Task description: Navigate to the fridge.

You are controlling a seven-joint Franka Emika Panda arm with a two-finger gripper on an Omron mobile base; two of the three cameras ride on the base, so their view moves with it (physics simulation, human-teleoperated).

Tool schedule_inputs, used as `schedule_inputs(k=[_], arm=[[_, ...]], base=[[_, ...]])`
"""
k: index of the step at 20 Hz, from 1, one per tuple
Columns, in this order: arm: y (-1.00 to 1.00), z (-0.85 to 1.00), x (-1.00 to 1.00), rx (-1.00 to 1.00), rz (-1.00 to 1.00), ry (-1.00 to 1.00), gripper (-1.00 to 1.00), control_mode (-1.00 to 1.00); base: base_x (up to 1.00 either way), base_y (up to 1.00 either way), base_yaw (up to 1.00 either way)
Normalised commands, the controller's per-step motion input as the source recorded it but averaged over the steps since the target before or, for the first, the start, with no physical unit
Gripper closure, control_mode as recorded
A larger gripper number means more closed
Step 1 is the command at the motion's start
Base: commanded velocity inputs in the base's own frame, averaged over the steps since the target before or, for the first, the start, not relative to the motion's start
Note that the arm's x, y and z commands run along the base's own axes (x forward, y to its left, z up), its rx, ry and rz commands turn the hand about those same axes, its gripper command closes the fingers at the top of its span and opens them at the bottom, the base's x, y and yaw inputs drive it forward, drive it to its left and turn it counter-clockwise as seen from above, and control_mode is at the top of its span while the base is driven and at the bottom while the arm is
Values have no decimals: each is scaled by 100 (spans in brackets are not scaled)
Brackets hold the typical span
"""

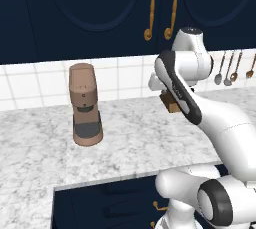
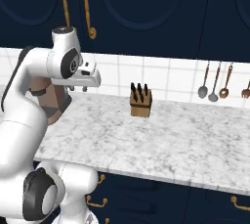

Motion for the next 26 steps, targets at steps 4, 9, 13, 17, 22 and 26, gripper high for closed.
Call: schedule_inputs(k=[4, 9, 13, 17, 22, 26], arm=[[-10, 0, -62, 0, -5, -5, -100, -100], [0, 0, -100, -4, -3, -32, -100, -100], [0, 11, -99, 0, -12, -38, -100, -100], [0, 30, -87, 0, -12, -32, -100, -100], [0, 0, 0, 0, 0, 0, -100, 100], [0, 0, 0, 0, 0, 0, -100, 100]], base=[[0, 0, 0], [0, 0, 0], [0, 0, 0], [0, 0, 0], [-71, -69, -22], [-24, -83, -58]])
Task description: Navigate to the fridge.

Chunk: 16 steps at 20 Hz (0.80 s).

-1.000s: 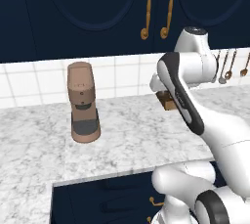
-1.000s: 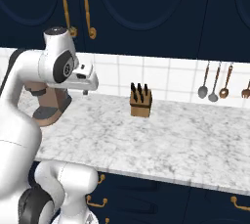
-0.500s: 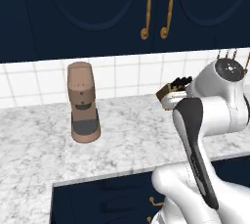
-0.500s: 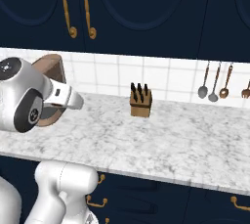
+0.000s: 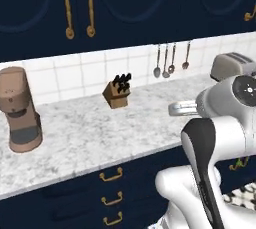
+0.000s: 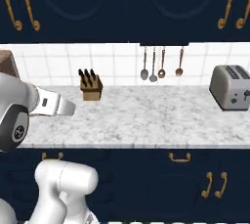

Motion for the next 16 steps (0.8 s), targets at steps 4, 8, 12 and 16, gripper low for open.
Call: schedule_inputs(k=[4, 8, 12, 16], arm=[[0, 0, 0, 0, 0, 0, -100, 100], [0, 0, 0, 0, 0, 0, -100, 100], [0, 0, 0, 0, 0, 0, -100, 100], [0, 0, 0, 0, 0, 0, -100, 100]], base=[[0, -43, -86], [0, -13, -93], [0, -9, -93], [0, -16, -92]])
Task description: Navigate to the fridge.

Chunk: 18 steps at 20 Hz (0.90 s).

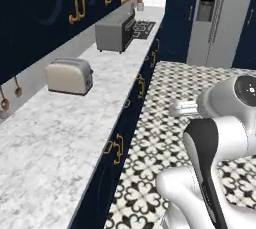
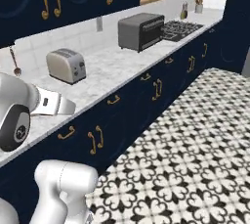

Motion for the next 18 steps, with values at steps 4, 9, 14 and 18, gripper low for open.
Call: schedule_inputs(k=[4, 9, 14, 18], arm=[[0, 0, 0, 0, 0, 0, -100, 100], [0, 0, 0, 0, 0, 0, -100, 100], [0, 0, 0, 0, 0, 0, -100, 100], [0, 0, 0, 0, 0, 0, -100, 100]], base=[[11, -18, -82], [97, -43, -35], [100, -45, -19], [100, -62, -12]])
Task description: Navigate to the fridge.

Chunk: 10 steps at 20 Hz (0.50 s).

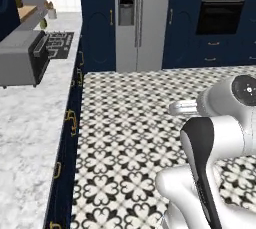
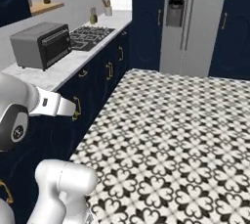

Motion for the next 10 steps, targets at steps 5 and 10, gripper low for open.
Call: schedule_inputs(k=[5, 10], arm=[[0, 0, 0, 0, 0, 0, -100, 100], [0, 0, 0, 0, 0, 0, -100, 100]], base=[[100, -98, -2], [100, -87, 0]])
